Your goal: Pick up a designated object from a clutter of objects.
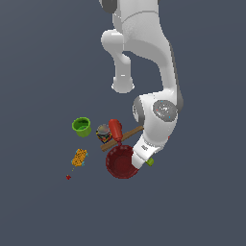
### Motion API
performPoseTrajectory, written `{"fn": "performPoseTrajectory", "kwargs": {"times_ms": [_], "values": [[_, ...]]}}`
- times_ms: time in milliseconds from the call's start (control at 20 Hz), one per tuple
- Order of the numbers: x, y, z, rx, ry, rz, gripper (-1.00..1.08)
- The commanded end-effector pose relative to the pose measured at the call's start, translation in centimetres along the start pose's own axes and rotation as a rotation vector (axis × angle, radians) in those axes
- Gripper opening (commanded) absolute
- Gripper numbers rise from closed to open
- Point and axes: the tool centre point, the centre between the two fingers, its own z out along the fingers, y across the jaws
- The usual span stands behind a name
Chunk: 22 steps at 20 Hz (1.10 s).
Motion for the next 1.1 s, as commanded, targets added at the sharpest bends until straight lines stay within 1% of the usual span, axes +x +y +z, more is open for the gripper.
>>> {"fn": "performPoseTrajectory", "kwargs": {"times_ms": [0, 450, 850, 1050], "values": [[0.3, -0.4, 0.9, 0.003, 0.003, -0.025, 1.0], [0.4, -0.6, 1.8, 0.004, 0.003, -0.035, 1.0], [0.3, -0.7, 5.4, 0.005, 0.003, -0.038, 1.0], [0.4, -0.7, 6.3, 0.005, 0.003, -0.039, 1.0]]}}
